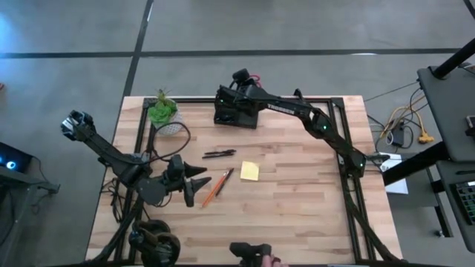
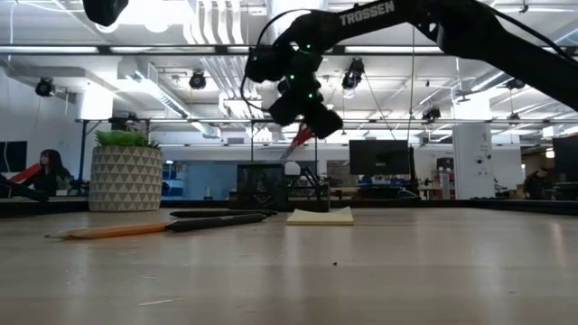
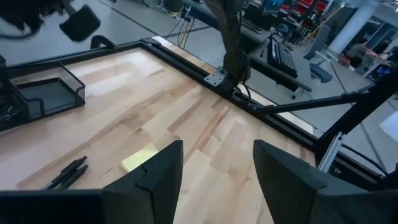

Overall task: Pick and place office supplies into organizer
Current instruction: Put the scissors into the top left section of the black desk organizer

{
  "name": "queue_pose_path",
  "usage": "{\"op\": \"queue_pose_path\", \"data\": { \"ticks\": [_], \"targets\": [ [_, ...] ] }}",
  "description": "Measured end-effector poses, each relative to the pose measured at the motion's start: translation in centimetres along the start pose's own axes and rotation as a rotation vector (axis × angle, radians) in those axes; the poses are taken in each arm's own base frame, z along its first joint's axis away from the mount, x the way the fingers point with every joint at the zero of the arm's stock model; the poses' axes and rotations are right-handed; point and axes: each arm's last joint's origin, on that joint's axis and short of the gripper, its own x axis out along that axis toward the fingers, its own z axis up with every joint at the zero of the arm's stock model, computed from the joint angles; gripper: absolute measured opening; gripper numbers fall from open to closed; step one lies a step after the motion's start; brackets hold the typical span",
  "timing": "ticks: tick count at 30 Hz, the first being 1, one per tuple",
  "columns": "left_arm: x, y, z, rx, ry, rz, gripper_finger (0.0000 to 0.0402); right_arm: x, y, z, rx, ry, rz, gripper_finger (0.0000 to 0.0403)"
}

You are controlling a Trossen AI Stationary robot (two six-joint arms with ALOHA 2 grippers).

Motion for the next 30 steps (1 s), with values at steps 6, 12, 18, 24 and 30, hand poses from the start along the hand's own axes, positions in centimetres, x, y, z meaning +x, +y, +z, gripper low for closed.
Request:
{"op": "queue_pose_path", "data": {
  "ticks": [6, 12, 18, 24, 30],
  "targets": [
    [0.0, 0.0, 0.0, 0.002, 0.001, 0.0, 0.018, -2.1, -1.5, -1.7, 0.059, -0.011, -0.044, 0.0063],
    [0.0, 0.0, 0.0, 0.003, 0.002, 0.001, 0.018, -4.8, -0.9, -1.1, 0.03, -0.108, -0.031, 0.0063],
    [0.0, 0.0, 0.0, -0.001, 0.002, 0.002, 0.018, -5.8, 0.1, -0.7, 0.005, -0.14, 0.007, 0.0063],
    [0.0, 0.0, 0.0, -0.005, 0.002, 0.002, 0.018, -4.7, 0.2, -0.8, 0.004, -0.138, 0.038, 0.0063],
    [0.0, 0.0, 0.0, -0.013, -0.002, -0.003, 0.018, -2.9, 0.8, 0.0, -0.009, -0.145, 0.091, 0.0063]
  ]
}}
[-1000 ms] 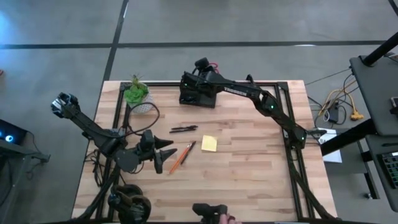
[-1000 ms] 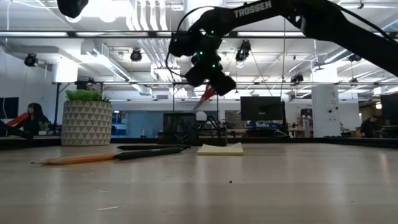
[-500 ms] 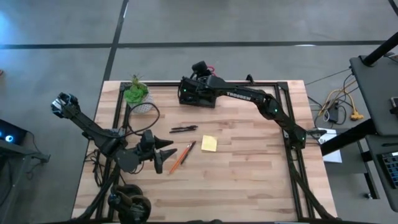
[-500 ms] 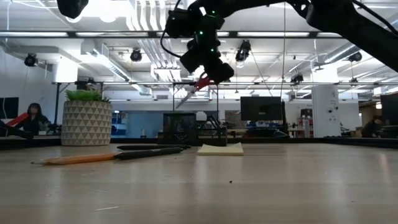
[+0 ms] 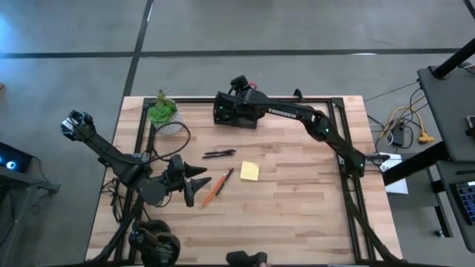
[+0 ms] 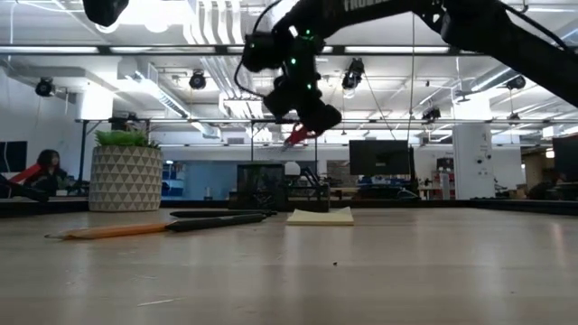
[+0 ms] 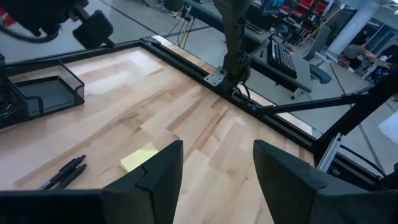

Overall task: Pick and place office supplies into organizer
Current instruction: Put the scissors into the top left section of the black desk organizer, then put the sticky note into the right section of the black desk organizer

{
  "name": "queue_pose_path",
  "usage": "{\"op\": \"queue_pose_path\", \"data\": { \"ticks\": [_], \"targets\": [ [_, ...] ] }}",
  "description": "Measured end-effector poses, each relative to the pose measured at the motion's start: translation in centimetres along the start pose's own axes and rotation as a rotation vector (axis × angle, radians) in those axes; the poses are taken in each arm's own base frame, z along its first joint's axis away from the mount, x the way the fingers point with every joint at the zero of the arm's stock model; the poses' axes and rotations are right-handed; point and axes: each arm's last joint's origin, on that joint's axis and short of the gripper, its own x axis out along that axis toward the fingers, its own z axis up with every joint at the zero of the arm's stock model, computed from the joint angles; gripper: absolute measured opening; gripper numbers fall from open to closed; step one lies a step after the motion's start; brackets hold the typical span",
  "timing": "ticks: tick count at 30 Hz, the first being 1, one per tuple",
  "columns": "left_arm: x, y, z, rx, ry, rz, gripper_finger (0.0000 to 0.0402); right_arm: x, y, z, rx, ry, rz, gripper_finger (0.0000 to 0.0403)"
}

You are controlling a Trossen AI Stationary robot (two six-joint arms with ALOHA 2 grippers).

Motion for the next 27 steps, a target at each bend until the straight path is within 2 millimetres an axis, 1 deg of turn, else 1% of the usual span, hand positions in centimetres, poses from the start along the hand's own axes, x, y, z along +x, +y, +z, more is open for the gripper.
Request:
{"op": "queue_pose_path", "data": {
  "ticks": [3, 8, 10, 12, 19, 23, 27],
  "targets": [
    [0.0, 0.0, 0.0, -0.004, -0.002, -0.002, 0.018, 1.1, 0.6, 0.6, -0.019, 0.014, 0.02, 0.0063],
    [0.0, -0.1, 0.1, -0.009, -0.004, -0.006, 0.018, 1.6, 1.3, 1.6, -0.024, -0.002, 0.035, 0.0064],
    [0.0, -0.1, 0.1, -0.009, -0.003, -0.006, 0.018, 1.8, 1.3, 1.8, 0.002, -0.016, 0.037, 0.007],
    [0.0, -0.1, 0.0, -0.009, 0.003, -0.012, 0.018, 1.8, 1.1, 2.1, 0.064, -0.048, 0.034, 0.0083],
    [0.0, -0.1, 0.0, -0.002, 0.014, -0.022, 0.018, 1.4, 1.1, 2.5, 0.126, -0.096, 0.054, 0.0154],
    [0.0, -0.1, 0.0, -0.001, 0.014, -0.022, 0.018, 1.2, 1.1, 2.4, 0.133, -0.037, -0.001, 0.0184],
    [0.0, -0.1, 0.0, 0.0, 0.014, -0.023, 0.018, -0.1, 0.5, 1.6, 0.209, -0.001, -0.059, 0.0205]
  ]
}}
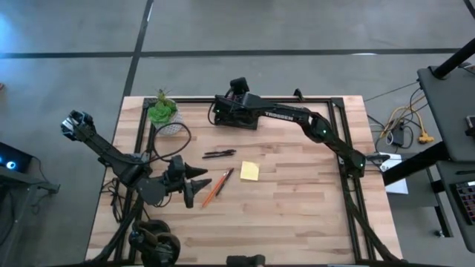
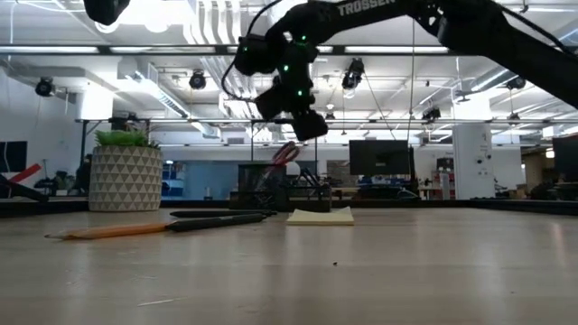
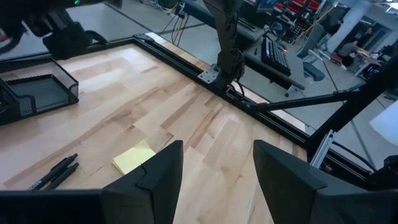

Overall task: Pick and place office supplies into organizer
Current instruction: Put the sticky note into the right section of the black desk organizer

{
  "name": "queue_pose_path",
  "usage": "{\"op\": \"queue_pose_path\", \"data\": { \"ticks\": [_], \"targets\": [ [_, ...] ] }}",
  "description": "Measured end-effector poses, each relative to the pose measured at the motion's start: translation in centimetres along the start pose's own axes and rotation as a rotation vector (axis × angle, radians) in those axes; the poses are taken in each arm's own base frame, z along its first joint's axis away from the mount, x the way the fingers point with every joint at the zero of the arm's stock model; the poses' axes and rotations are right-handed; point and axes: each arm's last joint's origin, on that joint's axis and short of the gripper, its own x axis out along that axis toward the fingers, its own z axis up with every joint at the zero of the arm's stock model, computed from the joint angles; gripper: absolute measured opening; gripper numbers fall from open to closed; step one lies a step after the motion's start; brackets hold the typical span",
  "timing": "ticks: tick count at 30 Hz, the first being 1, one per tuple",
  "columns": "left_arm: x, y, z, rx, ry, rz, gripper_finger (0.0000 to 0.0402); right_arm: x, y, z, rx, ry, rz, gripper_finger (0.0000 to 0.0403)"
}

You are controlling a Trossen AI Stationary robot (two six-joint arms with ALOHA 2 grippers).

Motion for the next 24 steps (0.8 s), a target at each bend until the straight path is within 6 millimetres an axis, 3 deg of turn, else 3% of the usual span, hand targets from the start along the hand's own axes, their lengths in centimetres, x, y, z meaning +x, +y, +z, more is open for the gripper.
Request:
{"op": "queue_pose_path", "data": {
  "ticks": [4, 7, 10, 13, 14, 17, 21, 24],
  "targets": [
    [0.0, 0.0, 0.0, 0.0, 0.0, 0.0, 0.018, -1.5, -1.1, -1.2, 0.07, -0.024, 0.016, 0.0216],
    [0.0, 0.0, 0.0, 0.0, 0.0, 0.0, 0.018, -3.4, -0.7, -2.7, 0.14, -0.008, 0.093, 0.0219],
    [0.0, 0.0, 0.0, 0.0, 0.0, 0.0, 0.018, -6.0, 0.2, -4.8, 0.34, -0.026, 0.493, 0.0219],
    [0.0, 0.0, 0.0, -0.001, 0.0, -0.001, 0.018, -7.8, 0.9, -5.4, 0.524, -0.119, 0.97, 0.0219],
    [0.0, 0.0, 0.0, 0.001, 0.0, 0.0, 0.018, -8.4, 1.1, -5.0, 0.563, -0.18, 1.034, 0.0219],
    [0.0, 0.0, 0.1, 0.029, -0.003, -0.003, 0.018, -10.4, 2.9, -5.6, 0.479, -0.157, 0.975, 0.0219],
    [0.0, 0.0, 0.1, 0.064, 0.0, 0.001, 0.018, -12.8, 7.0, -5.8, 0.247, -0.158, 0.787, 0.0219],
    [0.0, 0.1, 0.0, 0.095, 0.003, 0.003, 0.018, -14.3, 10.5, -5.9, 0.192, -0.163, 0.857, 0.0219]
  ]
}}
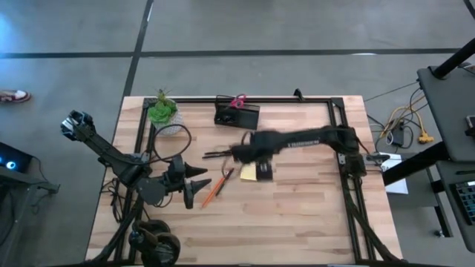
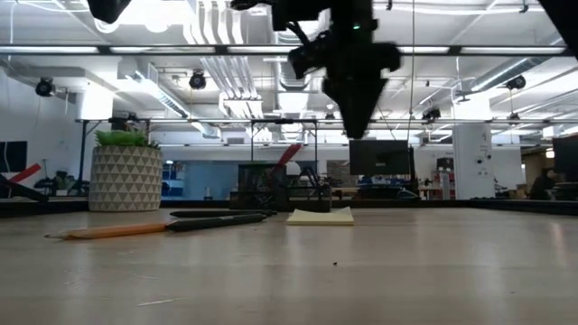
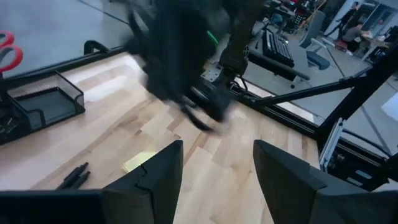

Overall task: Pick and place office supplies into organizer
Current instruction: Put the sticky note into the right section of the black desk organizer

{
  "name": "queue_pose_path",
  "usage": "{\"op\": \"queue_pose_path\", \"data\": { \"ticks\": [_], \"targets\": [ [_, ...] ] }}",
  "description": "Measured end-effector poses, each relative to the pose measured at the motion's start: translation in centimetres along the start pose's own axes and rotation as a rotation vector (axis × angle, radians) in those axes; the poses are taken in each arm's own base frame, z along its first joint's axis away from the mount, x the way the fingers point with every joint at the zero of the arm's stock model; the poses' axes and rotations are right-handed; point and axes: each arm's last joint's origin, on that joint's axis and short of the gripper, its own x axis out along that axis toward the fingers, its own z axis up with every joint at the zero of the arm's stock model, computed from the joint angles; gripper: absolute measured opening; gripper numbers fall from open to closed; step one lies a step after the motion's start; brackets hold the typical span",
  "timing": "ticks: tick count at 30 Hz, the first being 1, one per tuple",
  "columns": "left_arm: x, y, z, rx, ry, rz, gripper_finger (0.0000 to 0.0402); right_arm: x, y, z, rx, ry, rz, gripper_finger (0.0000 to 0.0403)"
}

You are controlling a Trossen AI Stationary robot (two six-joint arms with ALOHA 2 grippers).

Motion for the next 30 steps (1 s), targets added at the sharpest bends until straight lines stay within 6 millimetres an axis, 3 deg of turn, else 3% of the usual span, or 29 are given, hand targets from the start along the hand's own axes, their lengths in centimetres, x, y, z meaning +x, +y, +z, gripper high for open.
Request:
{"op": "queue_pose_path", "data": {
  "ticks": [3, 8, 11, 19, 30],
  "targets": [
    [0.0, 0.0, 0.0, 0.014, -0.001, 0.001, 0.018, 2.1, 2.8, -0.1, 0.041, -0.04, 0.063, 0.0219],
    [0.0, 0.0, 0.0, 0.014, -0.001, 0.002, 0.018, 3.7, 6.5, 0.9, -0.064, -0.226, -0.057, 0.0219],
    [0.0, 0.0, 0.0, 0.013, -0.001, 0.002, 0.018, 5.4, 7.9, 1.0, -0.098, -0.198, -0.052, 0.0219],
    [0.0, 0.0, 0.0, 0.012, -0.002, 0.002, 0.018, 8.3, 8.5, 2.3, -0.101, -0.156, -0.028, 0.0219],
    [0.0, 0.0, 0.0, 0.012, -0.001, 0.001, 0.018, 9.6, 7.6, 3.2, -0.085, -0.15, -0.06, 0.0219]
  ]
}}
